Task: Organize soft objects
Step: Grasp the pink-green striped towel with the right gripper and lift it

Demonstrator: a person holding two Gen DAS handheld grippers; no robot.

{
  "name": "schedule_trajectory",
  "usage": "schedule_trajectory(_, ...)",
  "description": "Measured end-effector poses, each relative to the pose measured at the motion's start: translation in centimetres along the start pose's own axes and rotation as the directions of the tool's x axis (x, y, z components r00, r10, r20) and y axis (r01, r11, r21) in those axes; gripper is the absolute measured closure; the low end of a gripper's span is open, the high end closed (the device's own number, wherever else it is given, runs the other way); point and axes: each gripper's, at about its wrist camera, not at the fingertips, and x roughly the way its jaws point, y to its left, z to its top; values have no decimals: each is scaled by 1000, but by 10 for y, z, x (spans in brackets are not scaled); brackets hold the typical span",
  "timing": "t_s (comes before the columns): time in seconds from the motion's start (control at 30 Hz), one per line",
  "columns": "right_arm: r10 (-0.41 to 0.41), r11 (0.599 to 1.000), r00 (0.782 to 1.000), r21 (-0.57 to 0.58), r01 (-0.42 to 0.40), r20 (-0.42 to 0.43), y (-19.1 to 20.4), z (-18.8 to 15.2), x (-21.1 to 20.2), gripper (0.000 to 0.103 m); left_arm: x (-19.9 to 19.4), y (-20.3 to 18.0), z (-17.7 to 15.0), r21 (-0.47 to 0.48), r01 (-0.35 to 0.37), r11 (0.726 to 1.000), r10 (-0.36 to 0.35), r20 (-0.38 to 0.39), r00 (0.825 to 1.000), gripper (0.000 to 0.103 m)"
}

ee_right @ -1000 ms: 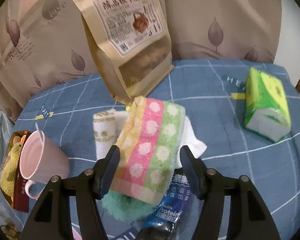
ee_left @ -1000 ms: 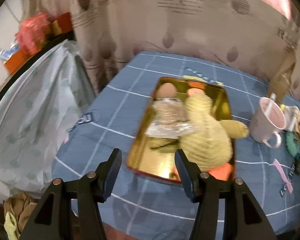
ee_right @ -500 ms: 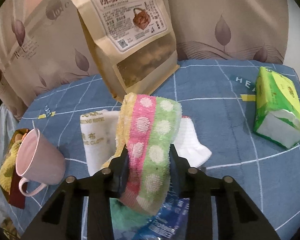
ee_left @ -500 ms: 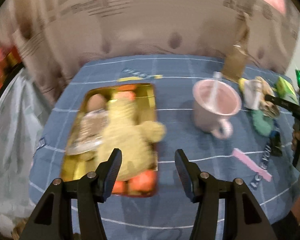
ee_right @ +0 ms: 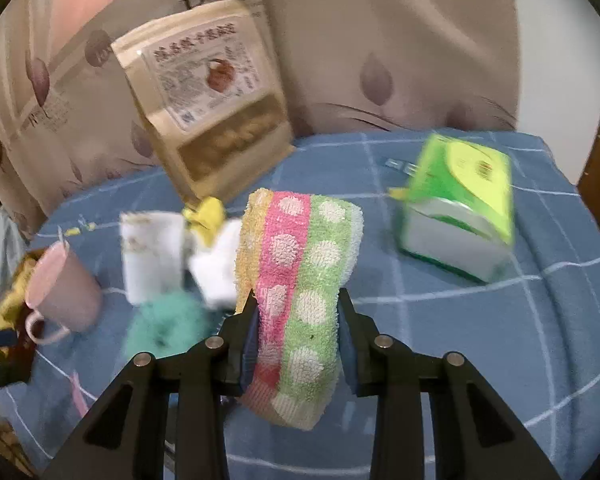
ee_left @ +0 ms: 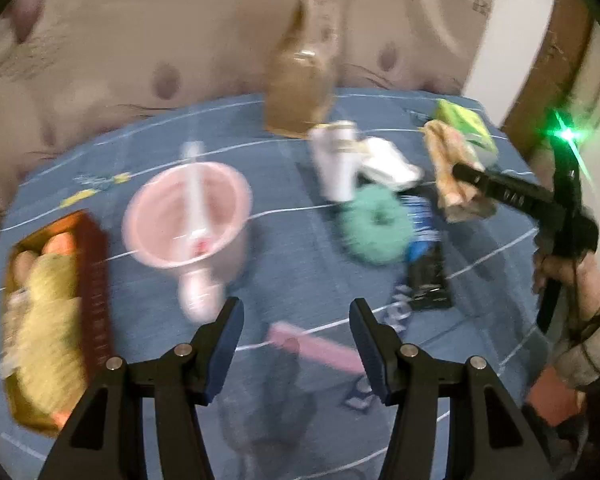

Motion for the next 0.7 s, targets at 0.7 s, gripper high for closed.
schedule_trajectory(0.7,-78,995,997,63,80,-29,-72,-48,11,71,97,-63,51,56,100,993,-93,-123,988,47)
